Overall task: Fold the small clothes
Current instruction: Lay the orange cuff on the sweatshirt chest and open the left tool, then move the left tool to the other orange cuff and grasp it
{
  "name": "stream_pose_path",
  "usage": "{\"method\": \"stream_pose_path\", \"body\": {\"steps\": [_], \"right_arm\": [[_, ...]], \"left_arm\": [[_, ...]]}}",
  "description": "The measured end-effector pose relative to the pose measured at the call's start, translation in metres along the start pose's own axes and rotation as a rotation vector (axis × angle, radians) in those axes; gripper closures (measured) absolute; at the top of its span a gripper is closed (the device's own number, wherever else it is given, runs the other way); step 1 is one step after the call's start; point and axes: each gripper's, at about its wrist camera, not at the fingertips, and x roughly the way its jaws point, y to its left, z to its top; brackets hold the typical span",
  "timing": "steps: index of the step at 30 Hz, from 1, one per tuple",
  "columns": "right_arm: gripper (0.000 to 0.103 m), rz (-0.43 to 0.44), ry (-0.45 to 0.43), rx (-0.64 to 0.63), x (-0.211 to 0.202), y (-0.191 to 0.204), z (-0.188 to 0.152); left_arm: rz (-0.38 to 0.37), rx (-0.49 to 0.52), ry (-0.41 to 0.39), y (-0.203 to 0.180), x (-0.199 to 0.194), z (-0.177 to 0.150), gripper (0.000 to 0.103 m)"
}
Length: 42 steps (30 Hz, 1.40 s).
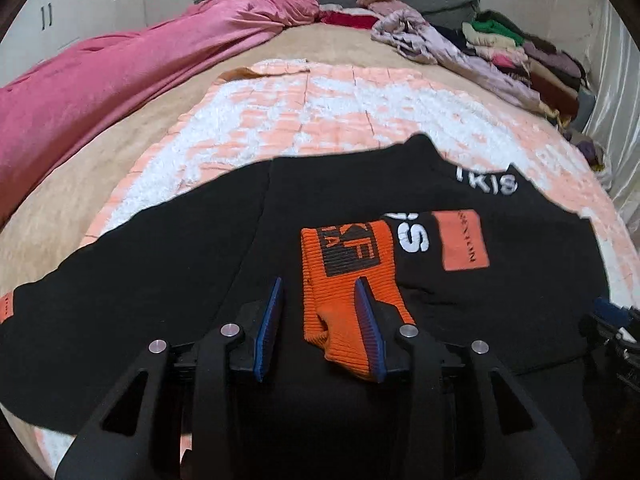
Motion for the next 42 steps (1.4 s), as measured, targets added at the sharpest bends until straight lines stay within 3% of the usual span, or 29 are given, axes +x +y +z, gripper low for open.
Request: {"method": "stream_pose_path", "body": {"steps": [3,6,11,15,23,29,42], "right_arm": [[0.049,0.044,-0.038,-0.024,-0.011,0.009,0.002],[0.048,0.074,-0.053,-0.078,-0.016,0.026,0.001],[0.047,0.054,0.019,-0.119,0.005,0.042,-0.008],[0.043,0.064,0.003,-0.114,-0.001,0.042,-0.009],[0.025,0.092,-0.088,-0.137,-0.030,0.060,-0.006],[0.016,0.108,-0.123,-0.149,-0.042,0.080,-0.007],[0.013,0.147,-0.167,-0.222,-0.064,0.140,-0.005]], "left_arm": [[-0.043,-0.005,-0.044,-0.002,-0.024,-0.001,0.067],[-0.084,0.027,-0.028,-0.013,-0.031,-0.009,0.056],[-0.066,0.049,0.025,-0.017,-0.017,-0.024,0.052],[-0.068,0.037,0.005,-0.012,-0.028,-0.027,0.049],[-0.047,0.023,-0.039,0.005,-0.061,-0.033,0.021],[-0.035,-0.002,-0.060,0.025,-0.082,-0.040,0.010],[0.050,-0.120,-0.081,0.097,-0.112,-0.052,0.007]]}}
